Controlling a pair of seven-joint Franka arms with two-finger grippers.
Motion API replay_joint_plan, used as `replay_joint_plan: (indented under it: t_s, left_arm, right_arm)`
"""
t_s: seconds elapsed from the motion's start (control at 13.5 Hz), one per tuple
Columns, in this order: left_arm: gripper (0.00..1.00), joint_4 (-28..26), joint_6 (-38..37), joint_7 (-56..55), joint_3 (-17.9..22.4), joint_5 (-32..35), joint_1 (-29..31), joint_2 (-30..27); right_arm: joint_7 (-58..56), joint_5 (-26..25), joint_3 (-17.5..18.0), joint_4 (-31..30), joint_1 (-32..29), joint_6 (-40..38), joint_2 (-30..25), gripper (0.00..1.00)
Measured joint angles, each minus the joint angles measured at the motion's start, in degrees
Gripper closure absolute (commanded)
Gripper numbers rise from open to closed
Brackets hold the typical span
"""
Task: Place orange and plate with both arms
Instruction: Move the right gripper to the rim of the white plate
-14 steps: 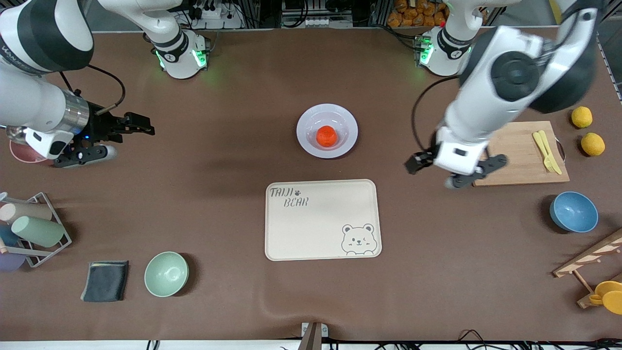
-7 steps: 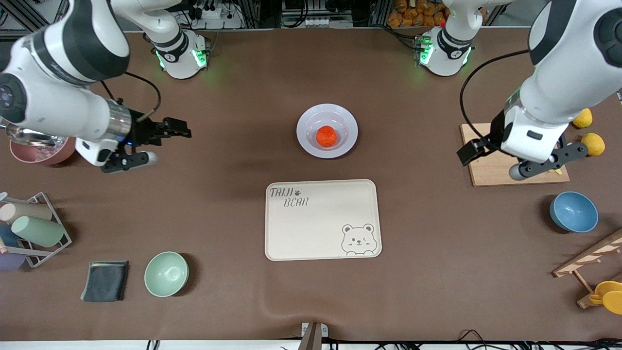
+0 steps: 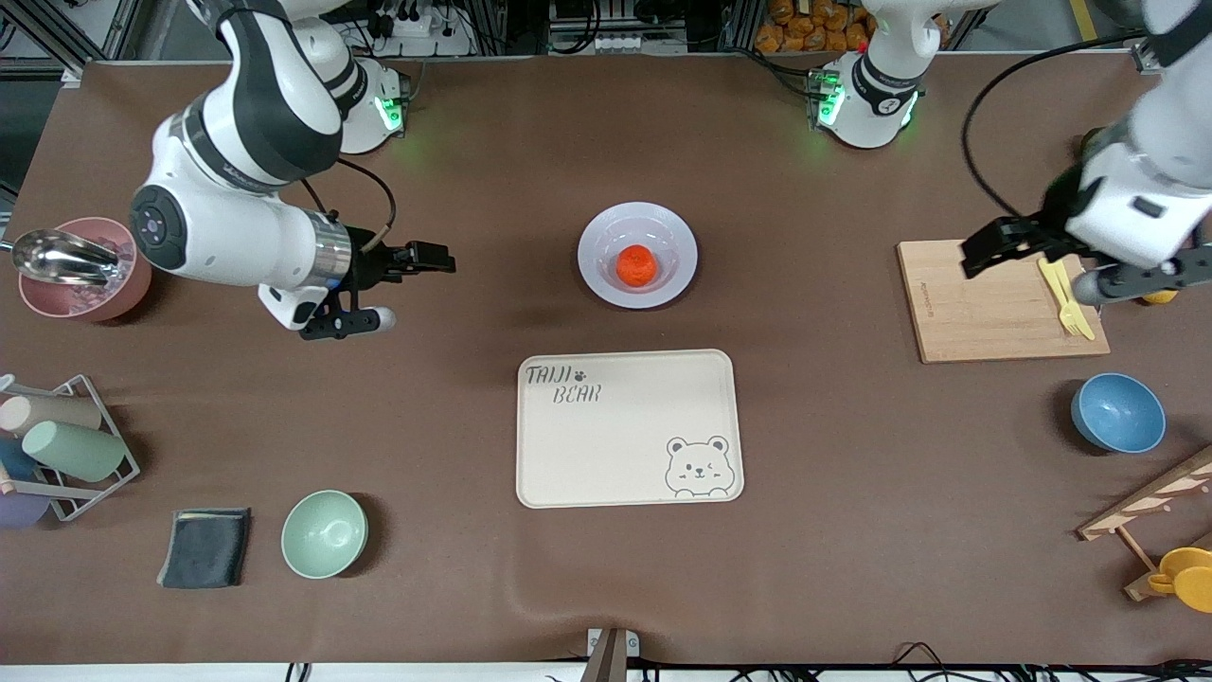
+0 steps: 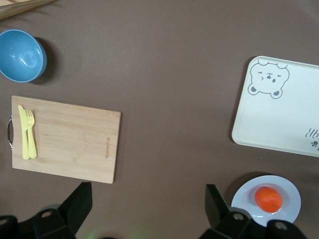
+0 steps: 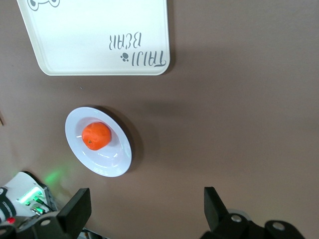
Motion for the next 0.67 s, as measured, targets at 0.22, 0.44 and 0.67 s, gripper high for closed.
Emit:
replay_joint_plan:
  t_s: [0.22, 0.44, 0.67]
  left_arm:
    - [0.0, -1.3, -0.2, 3.4, 4.3, -0.8, -0.7, -1.0]
    - [0.0, -1.4, -0.4, 4.0, 8.2, -0.8, -4.4, -2.2]
    - [0.0, -1.6, -1.9, 7.9, 10.7, -0.8, -6.1, -3.3]
  right_arm:
    - [0.3, 0.5, 0.0, -1.7, 1.5, 2.2, 0.0, 0.0]
    - [0.4, 0.5, 0.0, -2.0, 1.6, 2.2, 0.0, 0.0]
    - [0.4, 0.6, 0.0, -2.7, 1.8, 3.0, 0.0, 0.0]
